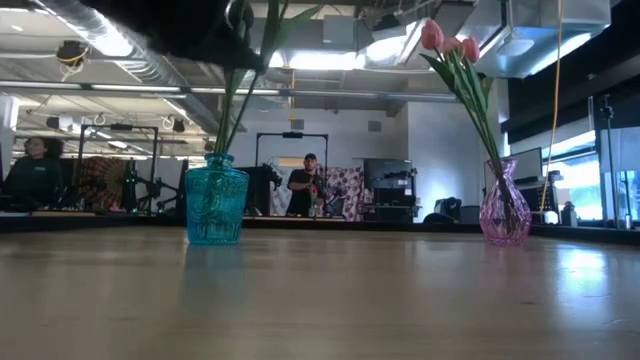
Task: Sort flowers into vase by color
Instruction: Adjust the black tulip in the blue vase
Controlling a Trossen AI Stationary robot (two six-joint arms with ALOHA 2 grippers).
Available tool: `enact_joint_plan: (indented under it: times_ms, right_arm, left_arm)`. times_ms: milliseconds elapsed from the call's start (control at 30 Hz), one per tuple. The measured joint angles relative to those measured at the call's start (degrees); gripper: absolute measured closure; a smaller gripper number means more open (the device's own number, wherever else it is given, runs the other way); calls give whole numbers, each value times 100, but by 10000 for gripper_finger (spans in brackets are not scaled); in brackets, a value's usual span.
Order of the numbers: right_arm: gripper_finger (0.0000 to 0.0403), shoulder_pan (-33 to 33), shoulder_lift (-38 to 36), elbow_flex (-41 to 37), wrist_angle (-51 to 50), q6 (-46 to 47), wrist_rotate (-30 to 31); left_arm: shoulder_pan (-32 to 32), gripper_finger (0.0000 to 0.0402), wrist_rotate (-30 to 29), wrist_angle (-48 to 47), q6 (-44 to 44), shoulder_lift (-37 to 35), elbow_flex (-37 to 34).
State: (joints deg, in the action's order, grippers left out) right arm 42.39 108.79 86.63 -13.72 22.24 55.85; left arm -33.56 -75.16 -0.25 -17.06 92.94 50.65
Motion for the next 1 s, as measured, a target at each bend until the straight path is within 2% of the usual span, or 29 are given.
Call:
enact_joint_plan:
  times_ms: [133, 200, 433, 733, 867, 1000]
  right_arm:
    - [166, 0, 0, 0, -30, 0, -2]
    - [166, 0, 0, 0, -24, 9, -47]
    - [166, 0, 0, 0, -21, 82, -236]
    - [166, 0, 0, 0, -28, 197, -547]
    - [166, 0, 0, 0, -28, 197, -559]
    - [166, 0, 0, 0, -28, 197, -599]
  left_arm:
    - [51, 386, -56, 434, -214, -198, 0]
    - [69, 395, -61, 428, -266, -266, 0]
    - [324, 394, -2, 363, -952, -344, 0]
    - [683, 390, 621, 49, -1399, -342, 0]
    - [777, 369, 924, -263, -1717, -342, 0]
    - [845, 328, 1307, -446, -1889, -342, 0]
